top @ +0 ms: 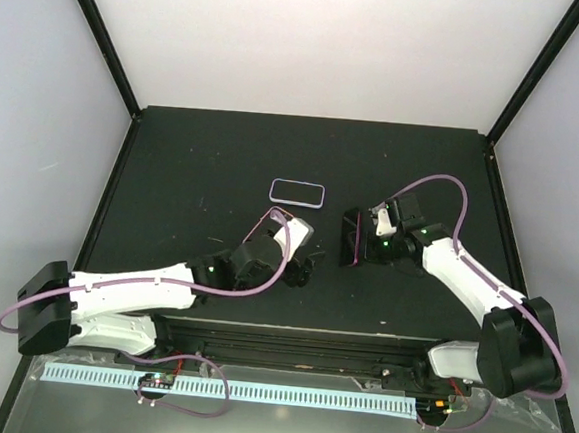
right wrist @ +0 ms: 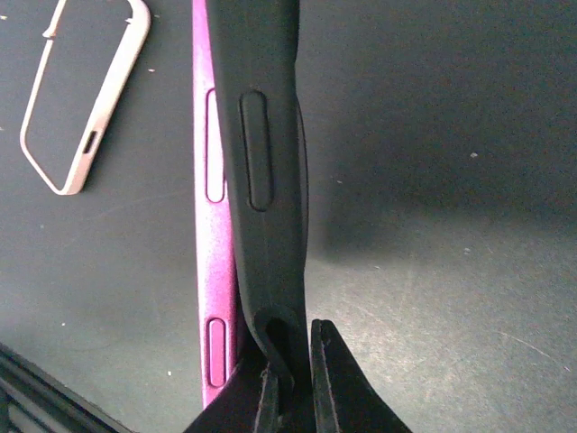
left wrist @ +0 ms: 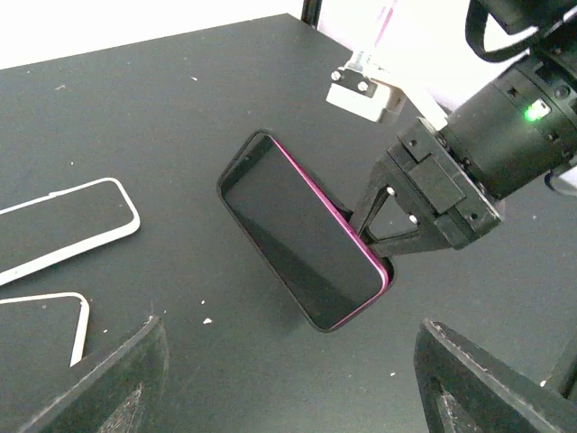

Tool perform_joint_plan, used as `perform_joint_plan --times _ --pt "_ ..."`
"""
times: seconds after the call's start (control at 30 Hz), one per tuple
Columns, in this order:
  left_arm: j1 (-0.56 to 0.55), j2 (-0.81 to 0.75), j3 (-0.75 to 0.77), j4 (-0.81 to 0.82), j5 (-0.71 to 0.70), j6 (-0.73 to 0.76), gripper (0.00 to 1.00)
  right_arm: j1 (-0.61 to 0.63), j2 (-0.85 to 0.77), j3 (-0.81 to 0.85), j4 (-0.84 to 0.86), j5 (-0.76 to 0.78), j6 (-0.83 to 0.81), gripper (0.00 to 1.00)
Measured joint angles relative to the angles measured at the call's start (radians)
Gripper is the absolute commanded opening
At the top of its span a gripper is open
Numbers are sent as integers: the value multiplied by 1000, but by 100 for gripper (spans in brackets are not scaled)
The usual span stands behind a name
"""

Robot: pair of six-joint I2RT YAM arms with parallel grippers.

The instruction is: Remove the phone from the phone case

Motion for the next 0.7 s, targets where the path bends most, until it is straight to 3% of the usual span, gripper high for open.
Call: perform_joint_plan --times 0.2,0.33,0.47,0.7 --pt "-35 82 -21 90 -19 43 72 -21 -4 -12 2 -22 21 1" --pt "-47 218 -24 160 -22 58 70 -57 -42 -41 -7 -55 64 1" --pt "-84 312 -34 213 -34 79 60 -67 -41 -39 -50 -39 97 1" --pt "-123 456 -6 332 -43 88 60 -67 29 -43 -60 -4 130 1"
